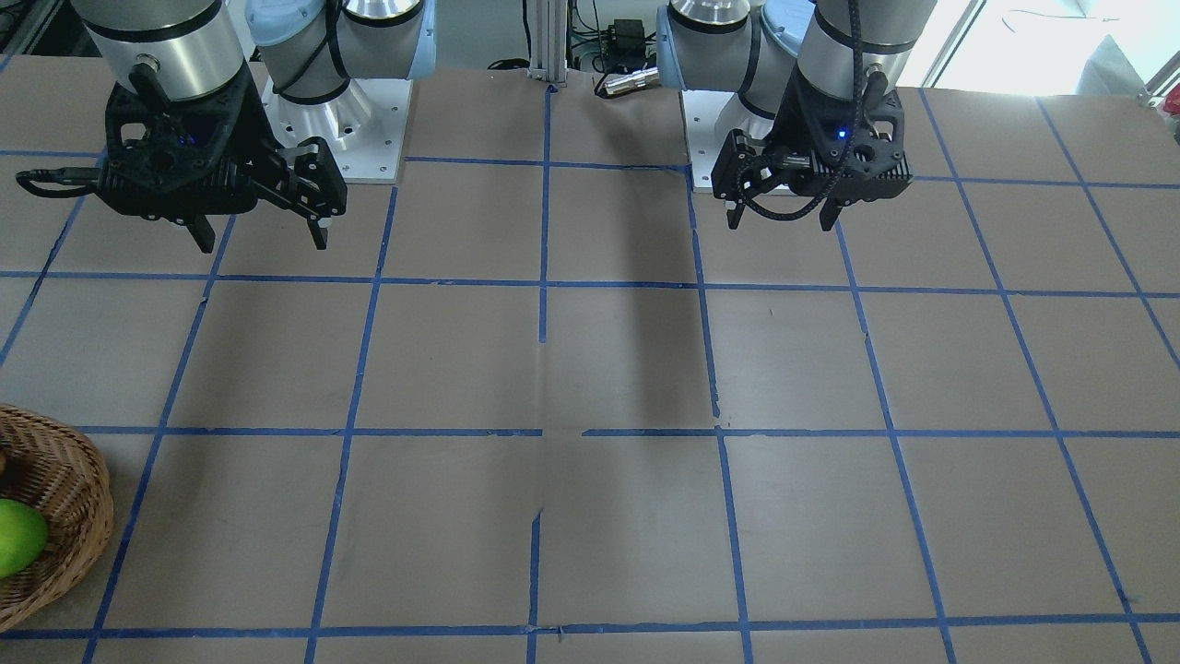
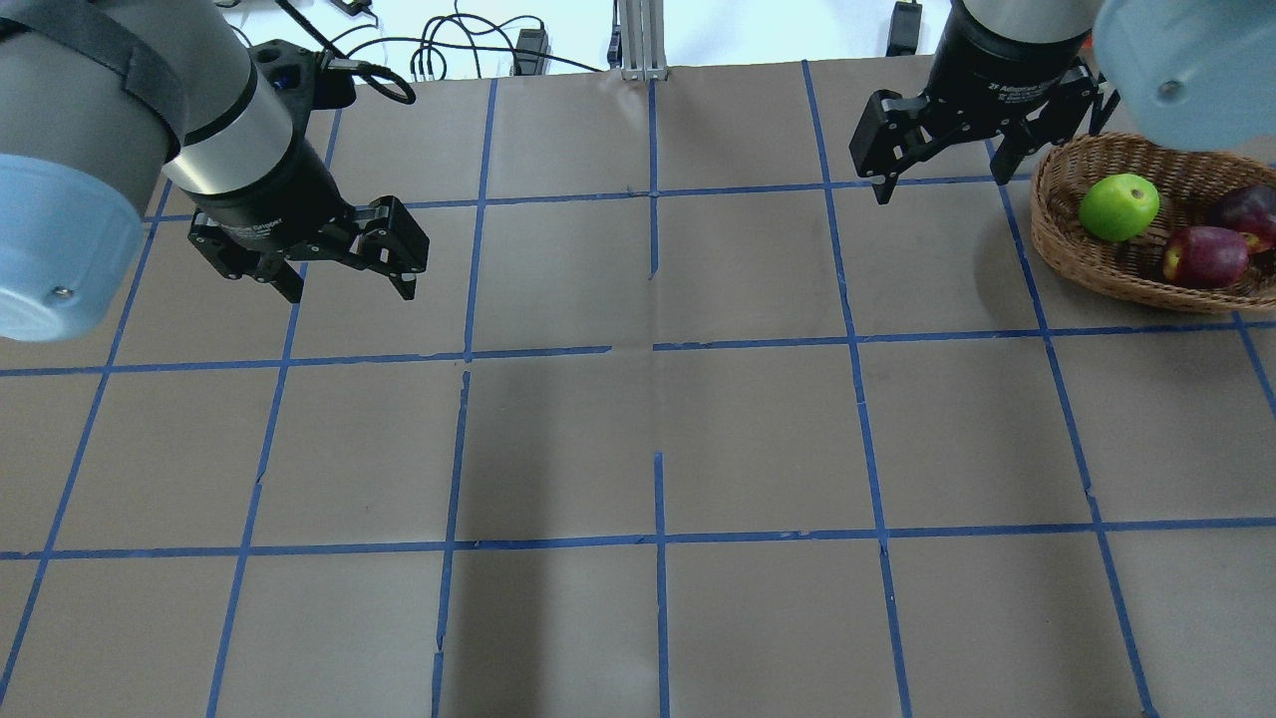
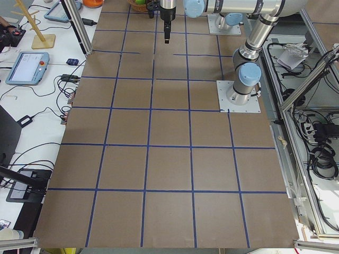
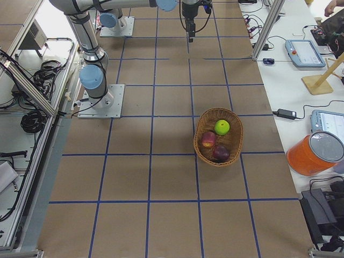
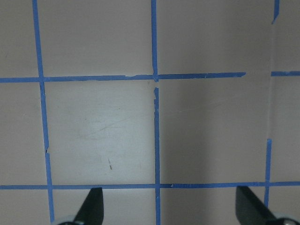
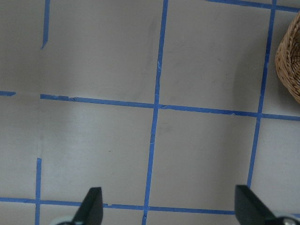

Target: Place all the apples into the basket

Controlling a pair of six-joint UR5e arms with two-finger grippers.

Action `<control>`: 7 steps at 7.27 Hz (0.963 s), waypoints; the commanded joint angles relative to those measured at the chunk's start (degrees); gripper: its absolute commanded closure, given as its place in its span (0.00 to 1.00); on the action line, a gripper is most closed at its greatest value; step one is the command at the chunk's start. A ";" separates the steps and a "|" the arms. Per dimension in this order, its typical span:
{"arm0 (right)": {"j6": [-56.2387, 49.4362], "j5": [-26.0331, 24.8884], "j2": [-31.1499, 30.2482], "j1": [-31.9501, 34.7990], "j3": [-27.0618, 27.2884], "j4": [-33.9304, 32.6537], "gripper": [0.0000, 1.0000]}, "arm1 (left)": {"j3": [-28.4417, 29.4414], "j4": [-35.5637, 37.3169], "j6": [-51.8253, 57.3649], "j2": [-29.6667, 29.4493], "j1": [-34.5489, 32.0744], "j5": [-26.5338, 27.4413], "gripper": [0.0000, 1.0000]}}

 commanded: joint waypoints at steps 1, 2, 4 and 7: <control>0.05 0.30 0.23 0.00 0.08 0.17 0.00 | 0.05 0.01 0.00 -0.24 -0.02 -0.17 0.00; 0.05 0.48 0.24 0.09 0.17 0.17 0.00 | 0.13 0.01 0.00 0.19 0.07 0.09 0.00; 0.05 0.30 0.32 0.09 0.17 0.17 0.00 | 0.05 0.10 -0.09 -0.33 -0.02 -0.17 0.00; 0.05 0.04 0.76 0.09 0.16 0.43 0.00 | 0.05 0.10 -0.09 0.02 -0.02 0.00 0.00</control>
